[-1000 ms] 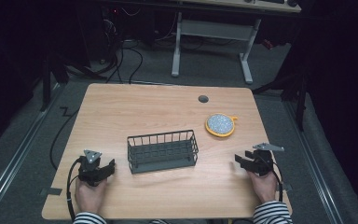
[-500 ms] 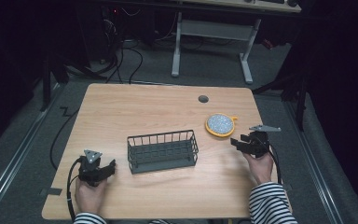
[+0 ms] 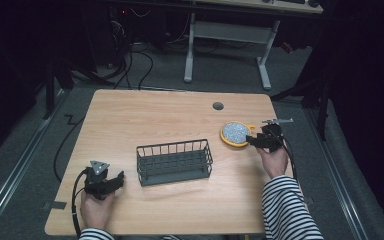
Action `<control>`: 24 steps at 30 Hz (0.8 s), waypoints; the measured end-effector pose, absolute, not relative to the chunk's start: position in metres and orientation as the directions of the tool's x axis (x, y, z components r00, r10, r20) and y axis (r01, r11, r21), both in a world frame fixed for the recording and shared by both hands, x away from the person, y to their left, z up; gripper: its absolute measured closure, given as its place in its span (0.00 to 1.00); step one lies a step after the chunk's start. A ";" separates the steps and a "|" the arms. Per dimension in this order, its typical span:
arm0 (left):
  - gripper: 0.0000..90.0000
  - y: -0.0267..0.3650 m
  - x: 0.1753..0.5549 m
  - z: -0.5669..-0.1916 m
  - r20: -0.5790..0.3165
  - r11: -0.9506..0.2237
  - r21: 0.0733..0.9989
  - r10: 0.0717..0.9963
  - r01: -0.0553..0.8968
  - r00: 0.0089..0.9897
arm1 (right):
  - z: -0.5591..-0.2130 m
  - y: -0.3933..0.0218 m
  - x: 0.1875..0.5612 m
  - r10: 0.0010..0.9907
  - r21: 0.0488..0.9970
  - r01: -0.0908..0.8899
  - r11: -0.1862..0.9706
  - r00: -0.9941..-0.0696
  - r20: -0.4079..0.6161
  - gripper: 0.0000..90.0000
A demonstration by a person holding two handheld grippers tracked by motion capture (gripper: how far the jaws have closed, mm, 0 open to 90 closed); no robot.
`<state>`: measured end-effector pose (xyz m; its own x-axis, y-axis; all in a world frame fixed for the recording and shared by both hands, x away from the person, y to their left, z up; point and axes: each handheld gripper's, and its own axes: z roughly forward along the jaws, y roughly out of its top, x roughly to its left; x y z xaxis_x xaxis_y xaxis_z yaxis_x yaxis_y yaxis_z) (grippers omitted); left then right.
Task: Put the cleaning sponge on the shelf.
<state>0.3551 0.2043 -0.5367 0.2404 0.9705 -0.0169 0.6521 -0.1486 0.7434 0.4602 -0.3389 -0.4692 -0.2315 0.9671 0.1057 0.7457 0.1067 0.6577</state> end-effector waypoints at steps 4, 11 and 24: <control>0.34 0.204 0.355 -0.537 -0.014 -0.151 0.743 0.971 0.652 0.240 | -0.472 -0.337 0.472 0.971 0.655 0.752 0.073 -0.204 0.126 0.50; 0.34 0.204 0.355 -0.537 -0.013 -0.153 0.742 0.970 0.653 0.242 | -0.494 -0.342 0.487 0.968 0.607 0.795 -0.015 -0.141 0.208 0.48; 0.33 0.204 0.355 -0.537 -0.013 -0.155 0.742 0.970 0.653 0.244 | -0.496 -0.329 0.508 0.971 0.508 0.861 0.037 -0.152 0.186 0.56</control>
<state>0.3549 0.2038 -0.5366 0.2444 0.9696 -0.0130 0.6526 -0.1546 0.7418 0.5082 -0.3286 -0.4956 -0.1519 0.9707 0.1861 0.8606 0.0373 0.5079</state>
